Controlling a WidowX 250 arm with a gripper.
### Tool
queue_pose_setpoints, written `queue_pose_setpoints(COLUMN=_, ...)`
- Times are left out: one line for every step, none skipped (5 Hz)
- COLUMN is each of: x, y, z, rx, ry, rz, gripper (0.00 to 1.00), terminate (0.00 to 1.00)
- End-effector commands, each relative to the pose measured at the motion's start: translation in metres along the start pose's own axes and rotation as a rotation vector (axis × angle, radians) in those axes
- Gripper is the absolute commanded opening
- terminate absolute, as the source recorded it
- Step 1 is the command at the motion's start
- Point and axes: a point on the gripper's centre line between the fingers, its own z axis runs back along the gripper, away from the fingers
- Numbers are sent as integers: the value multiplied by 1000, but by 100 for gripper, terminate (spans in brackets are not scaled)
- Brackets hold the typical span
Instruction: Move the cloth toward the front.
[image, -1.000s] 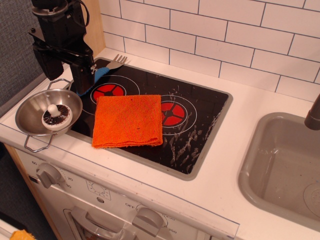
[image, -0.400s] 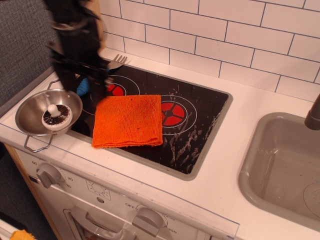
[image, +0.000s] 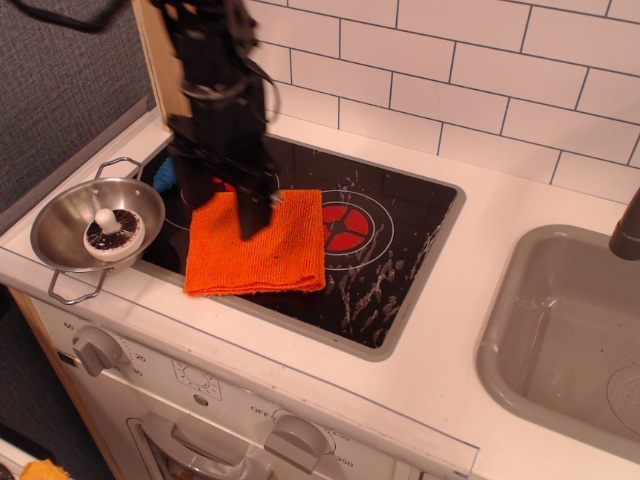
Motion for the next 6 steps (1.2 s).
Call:
queue_pose_setpoints(x=14, y=-5, z=-30, rx=21, ry=-1, rz=3, gripper=100, terminate=0)
queue_pose_setpoints(x=16, y=-5, z=-42, rx=51, ry=5, rz=9, gripper=100, terminate=0)
queue_pose_setpoints(x=36, y=12, z=-38, rx=57, ry=-10, rz=41, gripper=100, terminate=0)
queue_pose_setpoints(x=76, y=29, z=-24, rx=40, ry=-87, rz=47, gripper=100, terminate=0)
queue_pose_setpoints(x=102, y=29, z=-17, rx=29, ry=-117, rz=20, gripper=100, terminate=0)
queue_pose_setpoints(x=113, y=27, z=-16, rx=28, ry=-129, rz=-9, gripper=100, terminate=0)
